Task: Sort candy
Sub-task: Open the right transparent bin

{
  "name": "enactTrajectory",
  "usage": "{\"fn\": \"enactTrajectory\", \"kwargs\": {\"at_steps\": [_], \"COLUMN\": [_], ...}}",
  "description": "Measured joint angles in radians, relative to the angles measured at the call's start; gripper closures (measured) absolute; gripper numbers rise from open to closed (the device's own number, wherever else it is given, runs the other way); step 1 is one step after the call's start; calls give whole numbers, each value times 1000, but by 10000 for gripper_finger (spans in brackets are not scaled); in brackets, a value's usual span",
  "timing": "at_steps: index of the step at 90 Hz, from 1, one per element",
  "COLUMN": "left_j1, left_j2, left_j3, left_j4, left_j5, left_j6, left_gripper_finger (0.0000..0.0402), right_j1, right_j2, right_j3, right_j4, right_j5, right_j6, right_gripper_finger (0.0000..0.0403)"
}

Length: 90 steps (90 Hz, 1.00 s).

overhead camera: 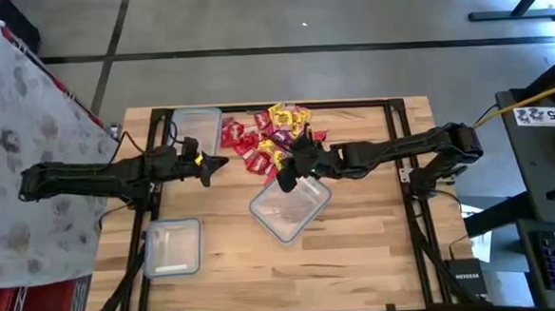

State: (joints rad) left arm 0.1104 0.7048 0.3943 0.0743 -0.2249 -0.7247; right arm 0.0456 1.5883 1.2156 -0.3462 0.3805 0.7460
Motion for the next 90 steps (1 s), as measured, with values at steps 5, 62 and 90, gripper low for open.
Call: {"fn": "enactTrajectory", "kwargs": {"at_steps": [5,62,90], "left_j1": [0,0,9], "left_j2": [0,0,0], "left_j3": [0,0,-1], "left_j4": [23,155,273], "left_j5": [0,-38,-38], "left_j6": [-9,78,261], "left_gripper_finger": [402,402,402], "right_j1": [0,0,0], "right_j2": [0,0,0], "right_j3": [0,0,0], "right_j4": [0,0,1], "right_j5": [0,-1,-1], "right_j6": [0,0,0], "right_gripper_finger": [402,402,402]}}
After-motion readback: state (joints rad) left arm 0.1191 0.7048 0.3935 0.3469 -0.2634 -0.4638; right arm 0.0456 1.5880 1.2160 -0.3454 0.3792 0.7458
